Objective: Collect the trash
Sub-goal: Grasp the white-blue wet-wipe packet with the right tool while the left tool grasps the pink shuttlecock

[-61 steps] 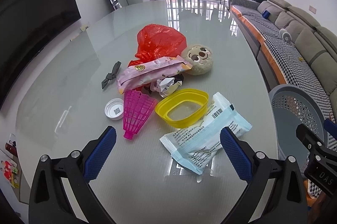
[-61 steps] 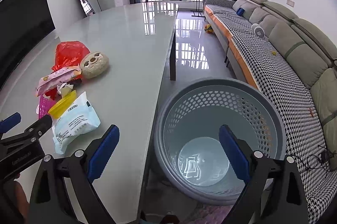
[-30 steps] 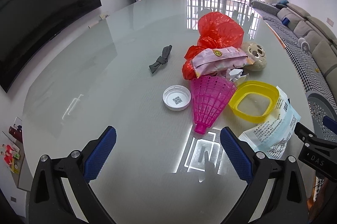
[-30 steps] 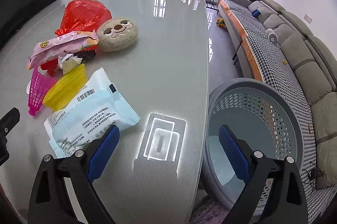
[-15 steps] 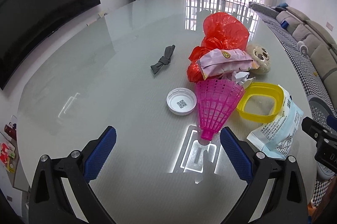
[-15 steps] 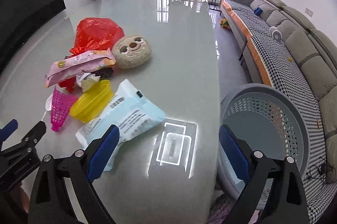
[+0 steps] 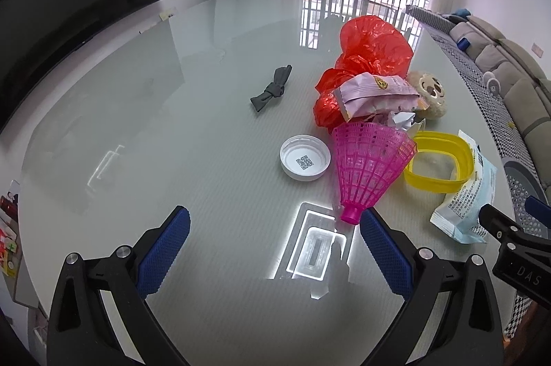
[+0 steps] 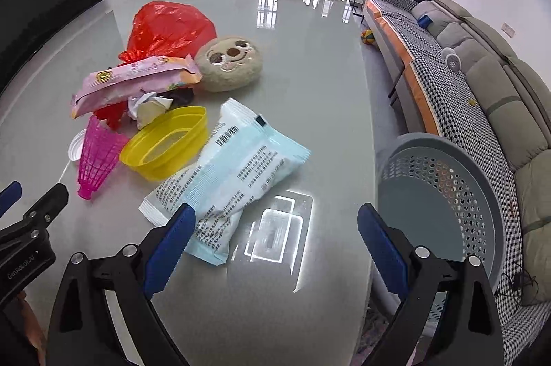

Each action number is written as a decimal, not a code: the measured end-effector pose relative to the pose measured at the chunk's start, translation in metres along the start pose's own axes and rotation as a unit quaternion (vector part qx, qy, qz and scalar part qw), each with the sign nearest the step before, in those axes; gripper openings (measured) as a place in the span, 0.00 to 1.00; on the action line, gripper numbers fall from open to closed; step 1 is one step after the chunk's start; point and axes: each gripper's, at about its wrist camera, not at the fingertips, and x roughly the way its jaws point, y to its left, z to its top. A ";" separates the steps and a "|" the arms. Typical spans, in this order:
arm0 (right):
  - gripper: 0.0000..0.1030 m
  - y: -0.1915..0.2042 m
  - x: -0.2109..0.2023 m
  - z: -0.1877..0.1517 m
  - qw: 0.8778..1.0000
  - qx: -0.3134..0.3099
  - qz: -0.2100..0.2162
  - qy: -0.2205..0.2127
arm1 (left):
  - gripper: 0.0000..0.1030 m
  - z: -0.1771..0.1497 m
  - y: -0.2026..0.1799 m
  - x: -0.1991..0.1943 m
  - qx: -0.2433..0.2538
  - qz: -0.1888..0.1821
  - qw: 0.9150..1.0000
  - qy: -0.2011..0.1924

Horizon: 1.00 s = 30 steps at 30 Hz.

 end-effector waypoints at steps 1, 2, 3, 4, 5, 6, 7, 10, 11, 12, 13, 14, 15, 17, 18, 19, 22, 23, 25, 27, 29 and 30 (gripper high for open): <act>0.88 -0.005 0.001 0.000 1.000 0.003 -0.006 0.000 | 0.94 0.000 -0.001 -0.001 0.000 -0.003 1.000 -0.003; 0.88 -0.010 0.001 -0.001 1.000 0.007 -0.013 0.000 | 0.94 0.000 -0.002 -0.002 0.000 -0.007 1.000 -0.007; 0.88 -0.015 0.002 -0.001 1.000 0.010 -0.019 -0.001 | 0.94 0.000 -0.003 -0.002 0.001 -0.010 1.000 -0.009; 0.88 -0.019 0.002 -0.002 1.000 0.014 -0.026 -0.001 | 0.94 0.001 -0.004 -0.003 0.002 -0.013 1.000 -0.011; 0.88 -0.024 0.002 -0.002 0.999 0.016 -0.030 -0.001 | 0.94 0.001 -0.006 -0.003 0.004 -0.015 1.000 -0.012; 0.88 -0.028 0.002 -0.002 0.999 0.019 -0.033 -0.001 | 0.94 0.001 -0.008 -0.003 0.006 -0.017 1.000 -0.012; 0.88 -0.031 0.001 -0.003 0.999 0.022 -0.034 -0.003 | 0.94 0.001 -0.010 -0.004 0.008 -0.018 1.000 -0.013; 0.88 -0.035 -0.008 -0.002 0.999 0.028 -0.022 -0.014 | 0.94 0.001 -0.014 -0.004 0.012 -0.020 1.000 -0.014; 0.88 -0.035 -0.012 -0.001 0.999 0.028 -0.013 -0.019 | 0.94 0.001 -0.015 -0.004 0.011 -0.022 1.000 -0.015; 0.88 -0.035 -0.015 0.001 0.999 0.028 -0.006 -0.022 | 0.94 0.001 -0.015 -0.004 0.011 -0.023 1.000 -0.015; 0.88 -0.033 -0.017 0.003 0.999 0.026 0.002 -0.025 | 0.94 0.001 -0.014 -0.002 0.010 -0.023 1.000 -0.014; 0.88 -0.028 -0.017 0.005 0.999 0.022 0.008 -0.027 | 0.94 0.002 -0.014 -0.001 0.010 -0.022 1.000 -0.014; 0.88 -0.024 -0.016 0.008 0.999 0.019 0.010 -0.027 | 0.94 0.003 -0.014 0.000 0.009 -0.020 1.000 -0.014; 0.88 -0.017 -0.011 0.011 1.000 0.014 0.011 -0.026 | 0.94 0.003 -0.014 0.000 0.008 -0.017 1.000 -0.015; 0.88 -0.015 -0.008 0.013 1.000 0.014 0.011 -0.024 | 0.94 0.003 -0.014 0.000 0.007 -0.017 1.000 -0.015; 0.88 -0.013 -0.006 0.016 1.000 0.016 0.014 -0.021 | 0.94 0.003 -0.014 -0.001 0.007 -0.017 1.000 -0.016; 0.88 -0.010 0.004 0.021 0.999 0.024 0.021 -0.012 | 0.94 0.004 -0.014 0.001 0.005 -0.019 1.000 -0.014; 0.88 -0.010 0.007 0.022 0.999 0.026 0.024 -0.008 | 0.94 0.004 -0.013 0.002 0.004 -0.019 1.000 -0.013; 0.88 -0.010 0.013 0.024 0.999 0.031 0.026 0.000 | 0.94 0.004 -0.013 0.003 0.003 -0.021 1.000 -0.011; 0.88 -0.012 0.018 0.024 0.999 0.035 0.030 0.006 | 0.94 0.004 -0.014 0.004 0.002 -0.024 1.000 -0.010; 0.88 -0.015 0.020 0.023 0.999 0.040 0.033 0.010 | 0.94 0.004 -0.015 0.005 0.002 -0.026 1.000 -0.008; 0.88 -0.016 0.021 0.023 0.998 0.042 0.036 0.011 | 0.94 0.004 -0.015 0.006 0.003 -0.028 1.000 -0.007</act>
